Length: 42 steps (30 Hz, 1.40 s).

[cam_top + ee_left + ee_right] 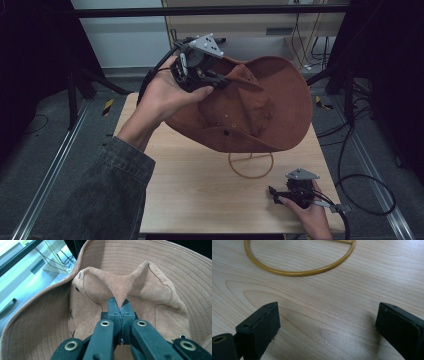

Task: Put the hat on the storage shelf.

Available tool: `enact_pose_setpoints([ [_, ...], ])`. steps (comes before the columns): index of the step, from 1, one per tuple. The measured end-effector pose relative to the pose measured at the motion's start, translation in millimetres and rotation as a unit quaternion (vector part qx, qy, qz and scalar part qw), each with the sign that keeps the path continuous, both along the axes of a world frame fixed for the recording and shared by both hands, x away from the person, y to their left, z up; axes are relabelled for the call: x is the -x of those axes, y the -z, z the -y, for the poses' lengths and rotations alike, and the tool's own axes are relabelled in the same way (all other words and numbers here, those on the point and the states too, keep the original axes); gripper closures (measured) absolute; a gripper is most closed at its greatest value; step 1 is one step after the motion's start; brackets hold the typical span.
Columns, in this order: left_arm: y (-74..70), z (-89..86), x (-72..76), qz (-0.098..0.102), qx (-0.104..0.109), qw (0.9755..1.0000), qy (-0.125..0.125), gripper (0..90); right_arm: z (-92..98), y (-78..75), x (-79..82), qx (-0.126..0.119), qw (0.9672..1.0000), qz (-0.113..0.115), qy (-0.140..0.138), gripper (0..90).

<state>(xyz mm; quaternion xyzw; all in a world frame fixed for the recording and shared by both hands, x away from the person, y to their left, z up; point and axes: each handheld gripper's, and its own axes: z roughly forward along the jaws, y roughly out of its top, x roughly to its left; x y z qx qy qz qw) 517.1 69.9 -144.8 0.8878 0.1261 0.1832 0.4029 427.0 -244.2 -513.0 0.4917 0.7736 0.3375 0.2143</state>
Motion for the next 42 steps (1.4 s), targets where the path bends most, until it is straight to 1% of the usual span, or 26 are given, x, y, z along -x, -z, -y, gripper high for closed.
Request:
enact_pose_setpoints([
  [3,0.6,2.7,-0.2,-0.001,0.003,1.0000,0.001,89.2,0.0,0.0,0.0,0.000,1.0000,0.000,0.000,5.8],
  [8,2.5,8.6,-1.3,-0.001,0.000,1.0000,0.006,89.2,0.0,0.0,0.0,0.000,1.0000,0.000,0.000,5.8],
  [12,3.6,14.8,-2.9,-0.003,0.003,1.0000,0.006,89.2,0.0,0.0,0.0,0.000,1.0000,0.000,0.000,5.7],
  [16,4.9,23.7,-5.6,-0.004,0.002,1.0000,0.007,89.2,0.0,0.0,0.0,0.000,1.0000,0.000,0.000,5.7],
  [21,5.4,36.0,-8.6,0.000,-0.004,1.0000,0.009,89.1,0.2,0.0,-0.2,0.001,1.0000,0.001,-0.001,5.7],
  [23,6.4,40.6,-10.2,0.000,-0.004,1.0000,0.009,89.1,0.9,0.0,-0.7,0.005,1.0000,0.005,-0.004,5.8],
  [26,10.0,47.5,-12.5,-0.004,-0.005,0.9999,0.011,89.1,0.9,0.0,-0.6,0.005,1.0000,0.005,-0.004,5.8],
  [27,11.6,49.8,-13.2,-0.005,-0.006,0.9999,0.011,89.1,0.1,0.0,-0.1,0.000,1.0000,0.001,0.000,5.7],
  [30,16.3,56.2,-15.0,-0.004,-0.011,0.9999,0.011,89.1,0.2,0.0,-0.1,0.001,1.0000,0.002,0.000,5.8],
  [38,26.7,65.8,-21.6,-0.005,-0.027,0.9996,0.011,89.1,0.2,0.0,-0.1,0.001,1.0000,0.000,-0.001,5.8],
  [42,30.6,67.4,-25.9,-0.012,-0.023,0.9996,0.007,89.1,0.2,0.0,-0.1,0.000,1.0000,0.000,-0.001,5.8],
])
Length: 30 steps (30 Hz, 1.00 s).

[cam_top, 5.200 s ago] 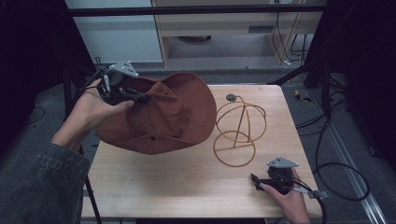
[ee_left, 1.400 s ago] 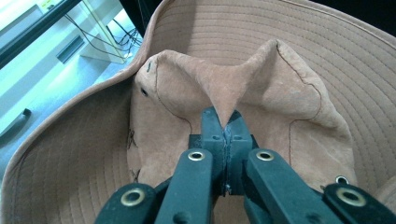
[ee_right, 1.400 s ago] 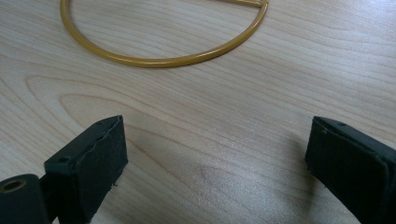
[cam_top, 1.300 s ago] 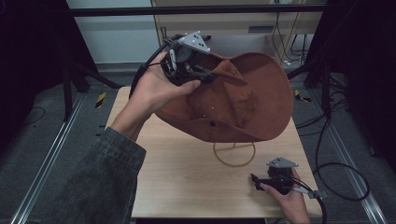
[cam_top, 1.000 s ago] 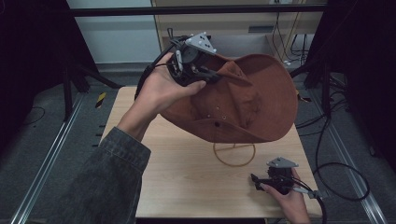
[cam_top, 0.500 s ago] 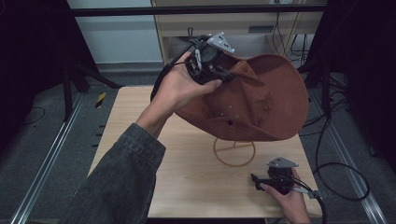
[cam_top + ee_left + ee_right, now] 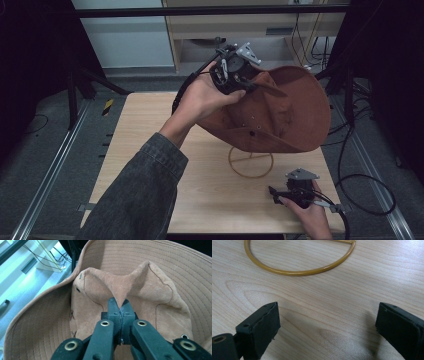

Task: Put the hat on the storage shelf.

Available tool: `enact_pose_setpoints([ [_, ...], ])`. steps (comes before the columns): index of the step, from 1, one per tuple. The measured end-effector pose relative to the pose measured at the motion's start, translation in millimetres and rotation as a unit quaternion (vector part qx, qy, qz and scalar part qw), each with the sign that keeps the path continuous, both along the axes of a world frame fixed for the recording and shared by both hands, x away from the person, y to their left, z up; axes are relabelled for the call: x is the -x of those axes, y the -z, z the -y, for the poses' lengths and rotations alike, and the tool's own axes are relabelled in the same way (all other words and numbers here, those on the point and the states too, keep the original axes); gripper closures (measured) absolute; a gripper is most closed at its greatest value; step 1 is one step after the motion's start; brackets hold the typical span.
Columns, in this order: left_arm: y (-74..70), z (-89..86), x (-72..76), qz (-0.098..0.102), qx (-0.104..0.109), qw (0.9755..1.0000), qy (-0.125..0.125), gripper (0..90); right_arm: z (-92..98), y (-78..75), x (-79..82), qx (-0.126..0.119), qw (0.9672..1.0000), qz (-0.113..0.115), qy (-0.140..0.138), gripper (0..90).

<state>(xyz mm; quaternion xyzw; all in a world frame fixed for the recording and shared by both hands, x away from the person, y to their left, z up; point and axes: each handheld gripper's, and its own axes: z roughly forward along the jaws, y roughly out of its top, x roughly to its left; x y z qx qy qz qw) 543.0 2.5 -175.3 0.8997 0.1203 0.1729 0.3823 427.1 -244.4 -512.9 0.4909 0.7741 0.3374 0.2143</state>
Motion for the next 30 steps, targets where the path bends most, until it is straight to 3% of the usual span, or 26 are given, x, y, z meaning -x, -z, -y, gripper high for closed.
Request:
enact_pose_setpoints([
  [18,25.2,11.3,-14.0,-0.020,-0.022,0.9996,-0.006,89.1,0.8,0.0,-0.5,0.004,1.0000,0.003,-0.004,5.7],
  [30,38.1,17.6,-14.7,-0.027,-0.033,0.9991,-0.001,88.9,0.8,0.0,-0.6,0.005,1.0000,0.004,-0.004,5.7],
])
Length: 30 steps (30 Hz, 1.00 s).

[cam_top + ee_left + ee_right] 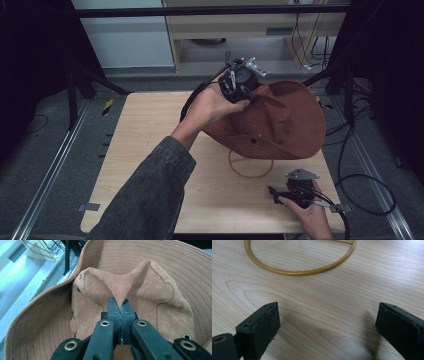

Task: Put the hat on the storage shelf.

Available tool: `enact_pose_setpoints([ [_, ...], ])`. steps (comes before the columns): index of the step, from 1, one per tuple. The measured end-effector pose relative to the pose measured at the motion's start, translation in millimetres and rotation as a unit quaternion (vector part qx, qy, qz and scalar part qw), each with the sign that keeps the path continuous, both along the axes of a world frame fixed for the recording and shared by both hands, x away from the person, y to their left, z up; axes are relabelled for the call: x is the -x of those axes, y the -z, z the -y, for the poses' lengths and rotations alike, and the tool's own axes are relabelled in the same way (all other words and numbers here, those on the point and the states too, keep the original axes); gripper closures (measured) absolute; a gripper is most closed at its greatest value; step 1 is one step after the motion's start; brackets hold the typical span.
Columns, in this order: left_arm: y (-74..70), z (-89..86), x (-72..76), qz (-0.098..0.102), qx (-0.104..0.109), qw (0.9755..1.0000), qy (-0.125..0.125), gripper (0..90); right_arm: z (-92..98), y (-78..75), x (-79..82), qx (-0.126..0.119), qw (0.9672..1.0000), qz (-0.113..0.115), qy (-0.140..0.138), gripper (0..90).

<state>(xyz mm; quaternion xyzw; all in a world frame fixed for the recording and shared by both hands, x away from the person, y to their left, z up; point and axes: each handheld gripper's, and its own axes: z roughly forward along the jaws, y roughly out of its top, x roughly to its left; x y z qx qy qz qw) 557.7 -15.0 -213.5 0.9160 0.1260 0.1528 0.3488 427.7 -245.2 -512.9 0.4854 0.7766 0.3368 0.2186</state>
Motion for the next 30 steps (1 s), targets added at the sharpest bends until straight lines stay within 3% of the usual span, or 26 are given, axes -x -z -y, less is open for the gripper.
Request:
enact_pose_setpoints([
  [21,12.1,5.4,-0.9,-0.011,-0.004,0.9999,-0.002,88.1,0.0,-0.2,0.2,0.001,1.0000,0.000,0.001,5.7],
  [30,14.7,3.8,-1.5,-0.012,0.001,0.9999,-0.006,83.2,0.0,-0.2,0.3,0.001,1.0000,0.000,0.002,5.7],
])
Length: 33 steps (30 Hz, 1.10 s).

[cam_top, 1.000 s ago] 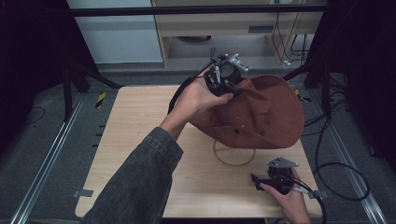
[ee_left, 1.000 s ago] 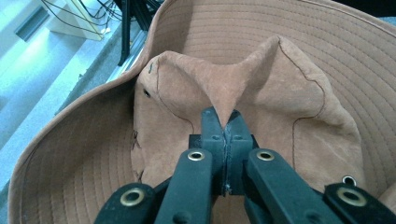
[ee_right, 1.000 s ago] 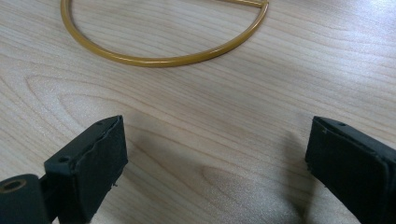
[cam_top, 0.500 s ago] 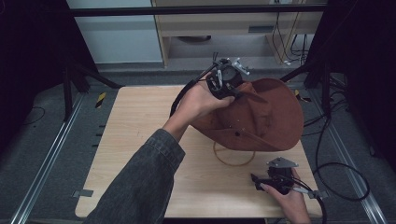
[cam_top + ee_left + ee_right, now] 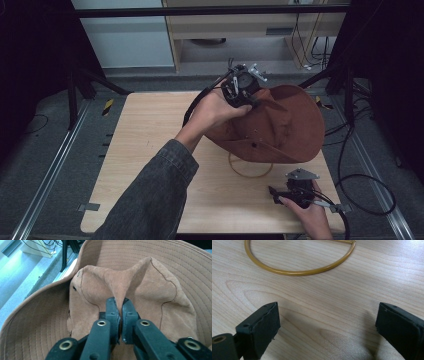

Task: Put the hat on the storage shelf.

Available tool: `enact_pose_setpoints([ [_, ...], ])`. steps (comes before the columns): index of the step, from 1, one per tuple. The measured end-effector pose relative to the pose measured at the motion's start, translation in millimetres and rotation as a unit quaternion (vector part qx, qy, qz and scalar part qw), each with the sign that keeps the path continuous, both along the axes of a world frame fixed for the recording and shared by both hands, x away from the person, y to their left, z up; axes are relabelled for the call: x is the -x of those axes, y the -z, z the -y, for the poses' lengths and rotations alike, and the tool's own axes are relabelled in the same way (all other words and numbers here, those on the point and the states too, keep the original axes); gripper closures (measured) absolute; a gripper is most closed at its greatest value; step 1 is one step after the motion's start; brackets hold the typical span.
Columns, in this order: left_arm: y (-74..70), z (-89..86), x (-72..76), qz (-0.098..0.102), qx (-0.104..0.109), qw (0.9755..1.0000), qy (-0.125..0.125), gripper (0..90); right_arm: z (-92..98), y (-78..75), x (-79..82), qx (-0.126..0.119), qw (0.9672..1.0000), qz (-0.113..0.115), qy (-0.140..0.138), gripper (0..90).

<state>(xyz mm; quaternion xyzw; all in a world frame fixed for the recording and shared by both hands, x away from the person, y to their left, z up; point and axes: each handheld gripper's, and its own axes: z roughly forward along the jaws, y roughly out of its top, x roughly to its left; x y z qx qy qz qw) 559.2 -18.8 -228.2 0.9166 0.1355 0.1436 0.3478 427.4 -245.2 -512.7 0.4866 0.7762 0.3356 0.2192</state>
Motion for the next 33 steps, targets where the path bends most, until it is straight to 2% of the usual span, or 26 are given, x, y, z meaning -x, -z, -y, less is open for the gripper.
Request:
enact_pose_setpoints([
  [8,0.8,-2.1,1.5,0.003,0.006,1.0000,0.001,65.4,0.0,0.0,0.0,0.000,1.0000,0.000,0.000,5.7],
  [10,-0.6,-2.7,2.4,0.006,0.016,0.9999,-0.001,56.9,0.0,0.0,-0.1,0.000,1.0000,0.000,0.000,5.7],
  [17,-4.7,-4.4,6.8,0.016,0.029,0.9994,-0.004,25.7,0.0,0.0,0.0,0.000,1.0000,0.000,0.000,5.7],
  [20,-5.0,-6.3,8.4,0.013,0.036,0.9992,-0.007,14.9,0.0,0.0,0.0,0.000,1.0000,0.000,0.000,5.7],
  [26,-7.3,-14.4,13.0,0.015,0.047,0.9987,-0.012,6.0,0.0,0.0,0.0,0.000,1.0000,0.000,0.000,5.7],
  [33,-20.0,-42.1,25.8,0.031,0.085,0.9958,-0.014,4.3,0.0,0.0,0.0,0.000,1.0000,0.000,0.000,5.7],
])
